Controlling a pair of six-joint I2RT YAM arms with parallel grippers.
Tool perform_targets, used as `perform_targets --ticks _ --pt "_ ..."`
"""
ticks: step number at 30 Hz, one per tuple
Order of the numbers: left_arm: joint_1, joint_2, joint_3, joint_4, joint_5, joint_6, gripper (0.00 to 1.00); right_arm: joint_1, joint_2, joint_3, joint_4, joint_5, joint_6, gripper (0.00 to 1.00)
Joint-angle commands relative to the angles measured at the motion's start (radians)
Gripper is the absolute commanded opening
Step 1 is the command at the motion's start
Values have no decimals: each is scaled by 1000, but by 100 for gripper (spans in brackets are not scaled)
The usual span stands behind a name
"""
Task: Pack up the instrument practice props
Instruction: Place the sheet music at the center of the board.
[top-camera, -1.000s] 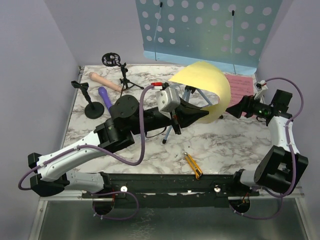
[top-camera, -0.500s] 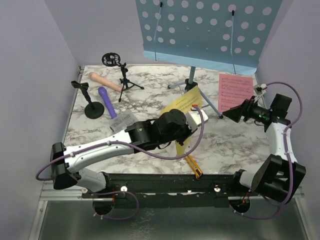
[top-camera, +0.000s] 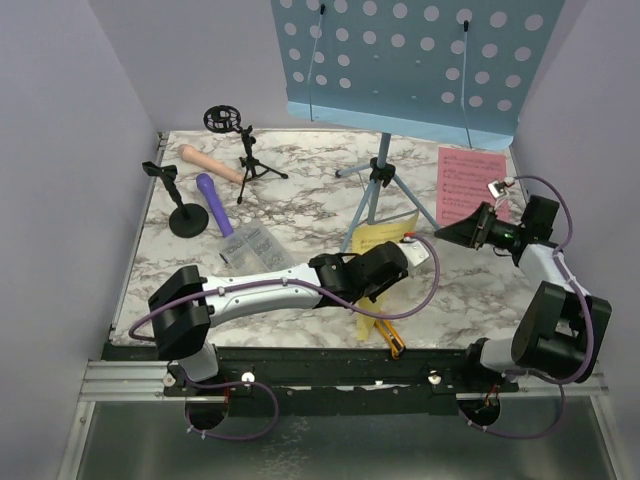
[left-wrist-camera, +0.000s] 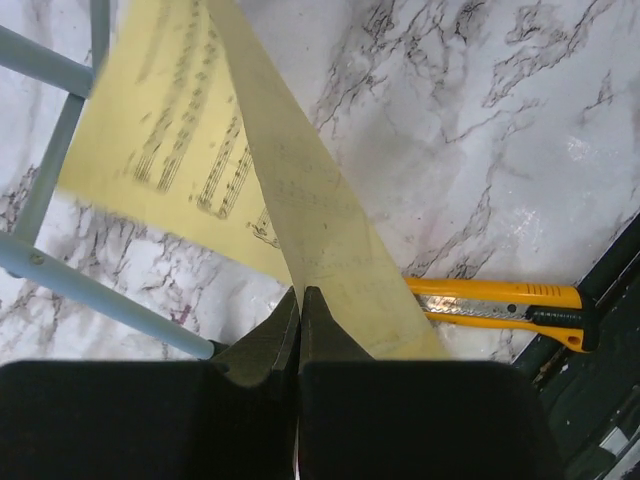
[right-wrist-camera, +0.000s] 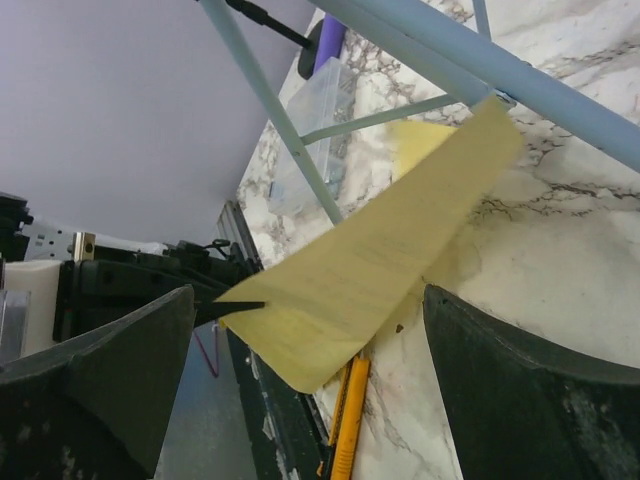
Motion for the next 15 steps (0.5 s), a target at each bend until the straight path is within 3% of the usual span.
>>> perform_targets --ticks 1,9,15 --pt "-13 54 29 65 5 -65 0 84 65 67 -152 80 -116 99" --pt "-17 114 76 73 36 -93 0 158 119 107 -238 264 -180 99" --pt "-20 148 105 69 -28 -144 0 165 170 160 -333 354 -223 97"
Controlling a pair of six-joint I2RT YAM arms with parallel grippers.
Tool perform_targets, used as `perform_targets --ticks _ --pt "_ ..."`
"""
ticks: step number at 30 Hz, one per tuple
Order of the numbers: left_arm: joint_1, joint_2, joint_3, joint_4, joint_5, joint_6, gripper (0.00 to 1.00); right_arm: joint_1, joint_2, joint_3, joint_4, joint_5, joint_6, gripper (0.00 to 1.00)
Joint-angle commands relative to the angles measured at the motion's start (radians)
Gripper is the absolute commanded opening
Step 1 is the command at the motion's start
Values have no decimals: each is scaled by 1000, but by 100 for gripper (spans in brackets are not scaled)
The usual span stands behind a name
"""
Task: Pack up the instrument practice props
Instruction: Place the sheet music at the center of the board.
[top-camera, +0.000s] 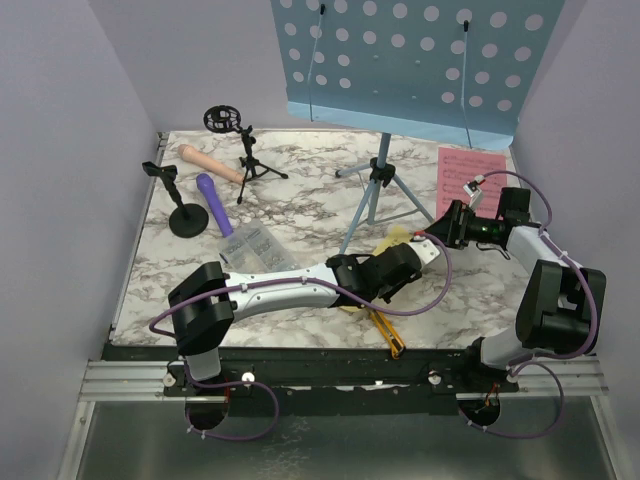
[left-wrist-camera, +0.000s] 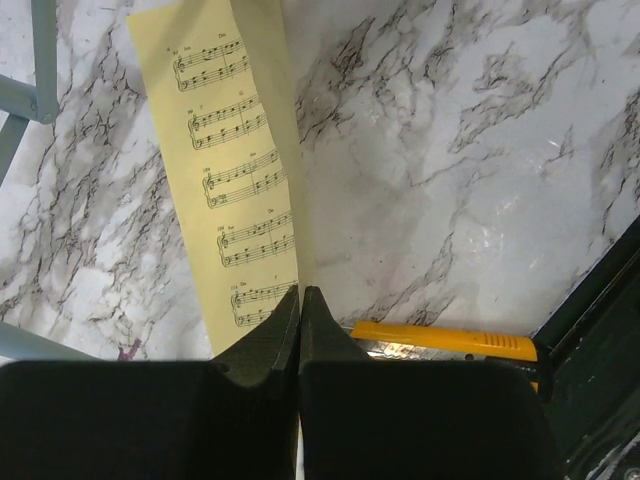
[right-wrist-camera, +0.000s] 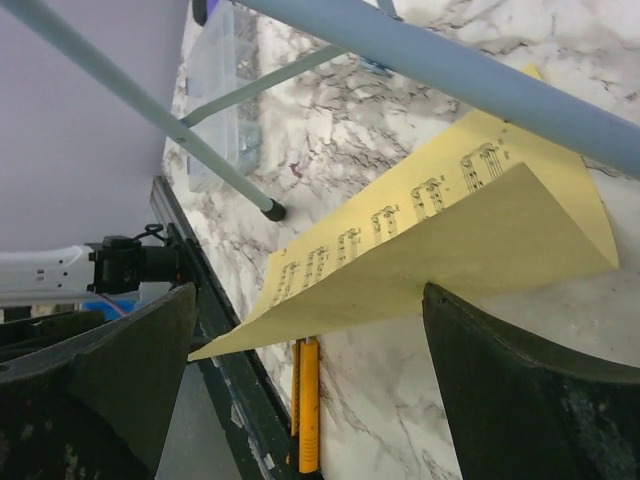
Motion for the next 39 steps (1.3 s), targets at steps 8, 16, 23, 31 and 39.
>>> perform_targets --ticks 8,16,23,31,39 --pt "-19 57 77 10 -132 -185 0 6 -140 -61 44 104 72 98" --pt "-56 130 163 2 -206 -202 0 5 -58 -98 76 80 246 96" --pt "-79 187 207 -1 -210 -229 0 5 -15 -76 -14 114 216 96" --pt "-86 211 234 -3 -175 -236 0 6 -32 -18 -139 246 217 77" --pt "-91 219 241 -3 -131 -259 2 6 -47 8 -225 296 227 54"
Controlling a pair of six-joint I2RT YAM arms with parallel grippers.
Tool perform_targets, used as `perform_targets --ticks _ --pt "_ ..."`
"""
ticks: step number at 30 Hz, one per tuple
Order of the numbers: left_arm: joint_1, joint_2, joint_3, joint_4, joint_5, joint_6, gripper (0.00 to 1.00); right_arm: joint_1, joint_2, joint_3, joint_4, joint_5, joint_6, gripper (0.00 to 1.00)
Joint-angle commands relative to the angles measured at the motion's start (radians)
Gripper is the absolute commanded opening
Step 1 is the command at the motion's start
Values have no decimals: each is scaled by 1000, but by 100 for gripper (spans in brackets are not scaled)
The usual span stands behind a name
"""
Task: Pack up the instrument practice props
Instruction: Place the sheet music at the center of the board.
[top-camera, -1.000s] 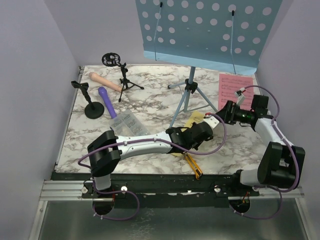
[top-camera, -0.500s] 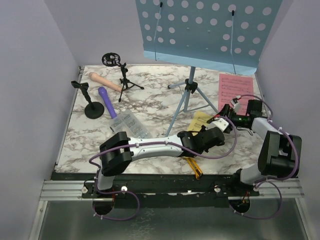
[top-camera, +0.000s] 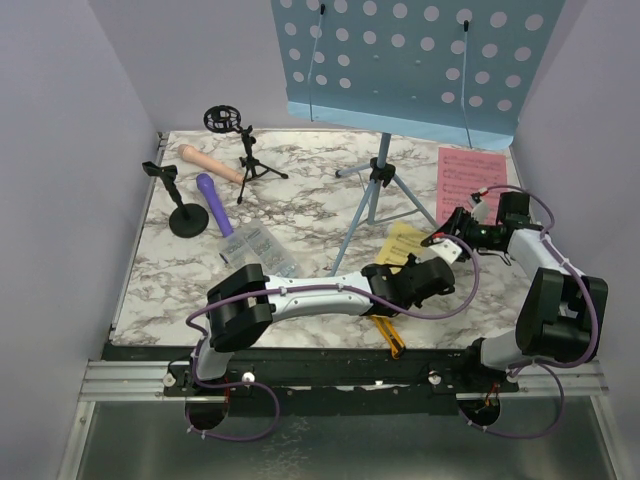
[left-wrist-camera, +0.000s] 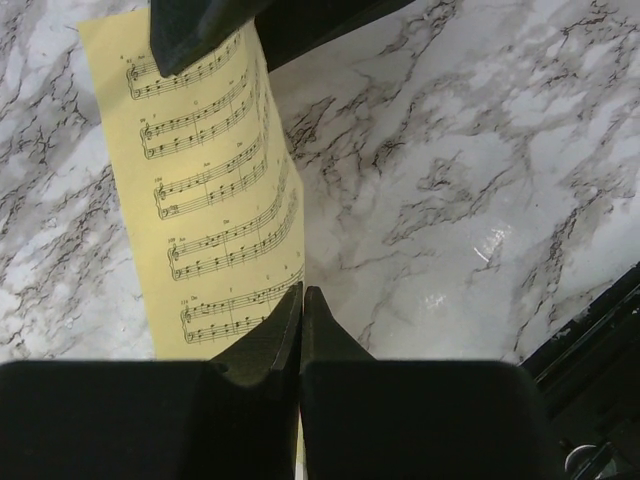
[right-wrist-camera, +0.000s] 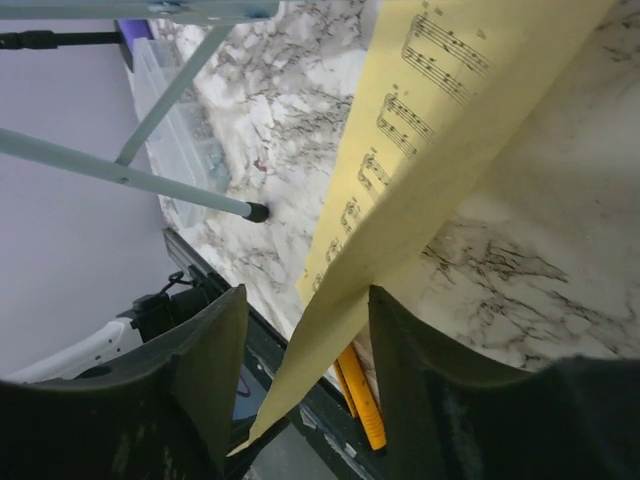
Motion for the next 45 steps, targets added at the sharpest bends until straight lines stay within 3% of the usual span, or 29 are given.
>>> perform_targets --ticks 1,4,8,11,13,16,19,20,24,28,35,45 --pt "-10 10 26 0 43 -30 3 3 -17 4 -67 62 3 50" --pt "-11 7 20 0 64 -38 3 2 -18 -13 -59 95 4 48" --pt "-10 0 7 1 78 -50 3 2 -10 -10 -68 126 -9 54" --pt "-10 -5 -1 5 83 -60 3 2 -10 -17 -68 138 -15 53" --pt "-10 -6 -4 9 93 -65 5 2 -10 -18 -67 142 -20 46" --pt "-11 -12 -12 16 115 -71 11 2 -16 -17 -64 132 -29 24" --pt "-11 -27 -21 20 134 -73 22 2 -34 -11 -68 131 -43 3" --pt "-11 -39 -23 20 140 -73 27 2 -44 -8 -73 136 -50 0" --pt "-7 -108 -54 16 211 -44 58 -5 -97 0 -83 165 -70 0" --pt "13 -205 -117 19 300 -14 76 -24 -158 20 -75 178 -69 0" --pt "112 -401 -256 22 418 35 87 -80 -226 135 -135 219 -165 0" --pt "236 -695 -535 99 443 19 89 -86 -266 288 -196 366 -636 0"
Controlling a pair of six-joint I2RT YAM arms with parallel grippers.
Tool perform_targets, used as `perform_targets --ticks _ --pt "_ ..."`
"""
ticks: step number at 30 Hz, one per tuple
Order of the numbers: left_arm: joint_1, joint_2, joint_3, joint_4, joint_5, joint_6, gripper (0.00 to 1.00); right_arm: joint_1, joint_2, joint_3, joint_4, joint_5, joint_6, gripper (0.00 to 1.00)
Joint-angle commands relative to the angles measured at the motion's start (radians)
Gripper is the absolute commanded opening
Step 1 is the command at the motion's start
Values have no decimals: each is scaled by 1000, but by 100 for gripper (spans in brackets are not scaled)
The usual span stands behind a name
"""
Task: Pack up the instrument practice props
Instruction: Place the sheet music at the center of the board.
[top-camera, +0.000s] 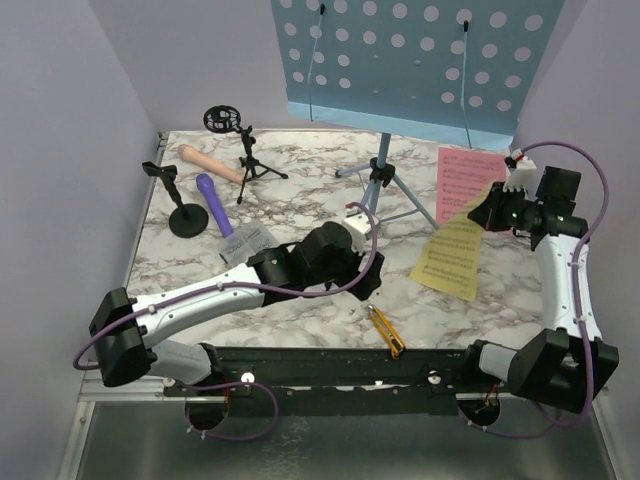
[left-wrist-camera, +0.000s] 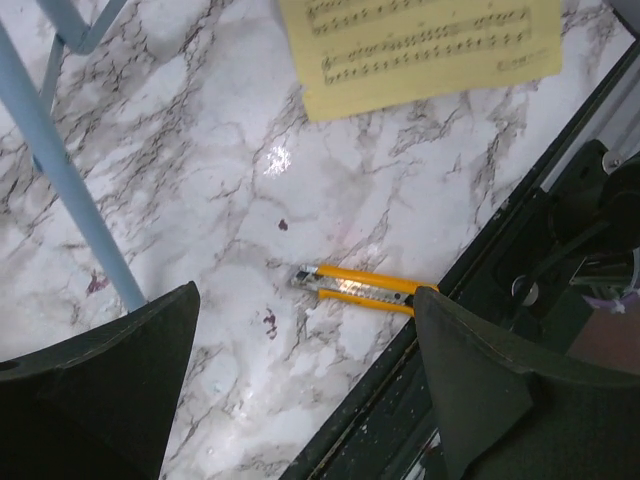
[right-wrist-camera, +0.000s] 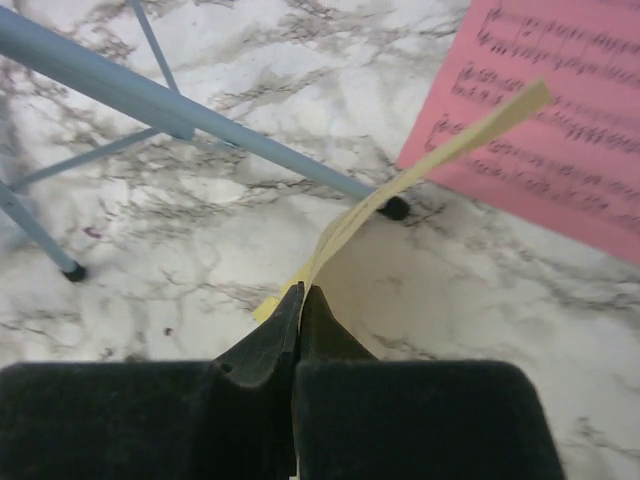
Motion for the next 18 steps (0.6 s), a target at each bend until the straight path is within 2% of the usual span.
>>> perform_targets --ticks 1,10,18 --pt "15 -129 -119 69 33 -8 89 -7 -8 86 -49 88 -263 0" --pt "28 -276 -255 115 -11 -76 90 -7 155 340 -27 -41 -349 0" --pt "30 -433 -377 138 -22 -152 90 -16 396 402 90 83 -285 0"
